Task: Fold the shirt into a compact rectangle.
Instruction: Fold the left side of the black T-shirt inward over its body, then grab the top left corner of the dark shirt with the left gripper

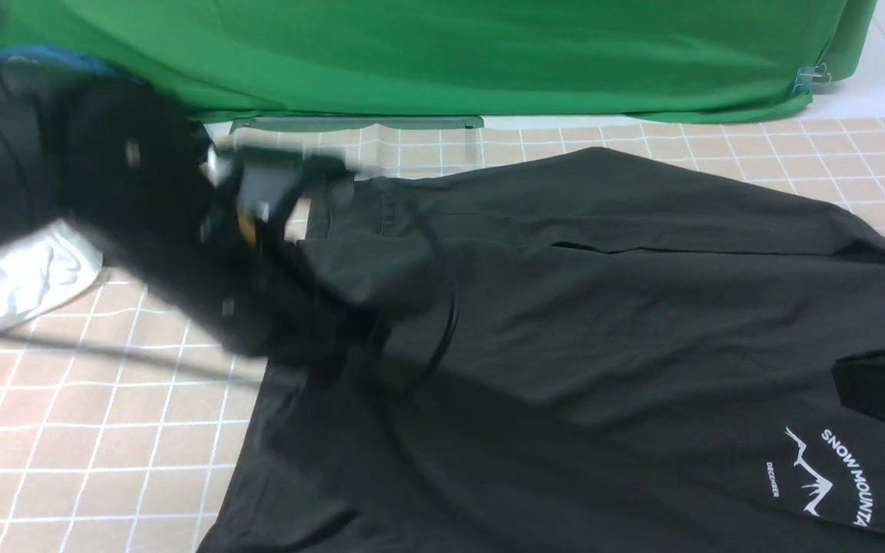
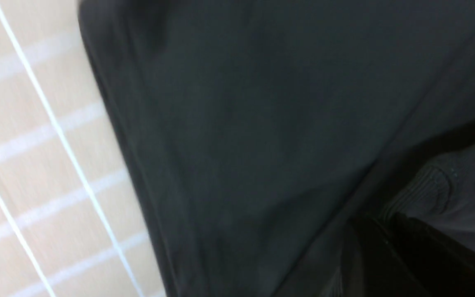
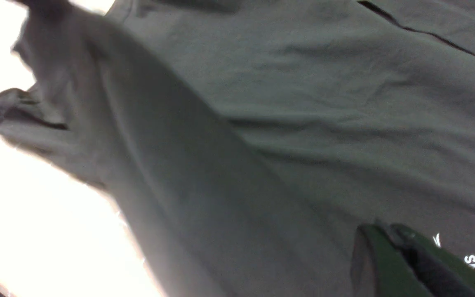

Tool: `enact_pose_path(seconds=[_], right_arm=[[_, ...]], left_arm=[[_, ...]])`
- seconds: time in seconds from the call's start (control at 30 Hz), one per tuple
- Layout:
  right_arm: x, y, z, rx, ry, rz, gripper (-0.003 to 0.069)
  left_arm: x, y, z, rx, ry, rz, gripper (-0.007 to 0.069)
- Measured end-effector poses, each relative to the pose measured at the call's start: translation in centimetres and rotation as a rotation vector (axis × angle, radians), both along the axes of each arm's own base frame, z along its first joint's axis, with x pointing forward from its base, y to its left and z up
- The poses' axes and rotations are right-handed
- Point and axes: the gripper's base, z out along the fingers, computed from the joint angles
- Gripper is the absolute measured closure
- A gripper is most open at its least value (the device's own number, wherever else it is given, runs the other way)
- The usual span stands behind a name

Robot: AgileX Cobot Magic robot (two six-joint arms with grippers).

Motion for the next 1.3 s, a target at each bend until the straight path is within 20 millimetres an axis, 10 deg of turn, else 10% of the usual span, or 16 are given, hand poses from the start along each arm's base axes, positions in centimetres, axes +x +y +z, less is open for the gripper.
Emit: enact_pose_path(seconds=[0.23,0.67,0.9,1.3], right_arm=[[0.1,0.1,0.2,0.019,-0.026,0.002,0.0604],[0.2,0.2,0.3,0.05,-0.022,-0.018,0.0588],[0.1,0.1,0.1,0.041,0.014,-0.033,0.0588],[1.5,1.1,-3.6,-0.184,0.302,-0.057,0.0539]], left_arm=[[3.4,-0.9,2.0,0.055,-0.101,0.016,0.059],[9.8,-2.4,-3.6,0.256,-0.129,0.076,0.0589],[10.8,-2.2,-5.9,0.305,-0.096,0.077,0.0582],[9.1,2.7,-6.2,0.426,0.16,0.188,0.0356]])
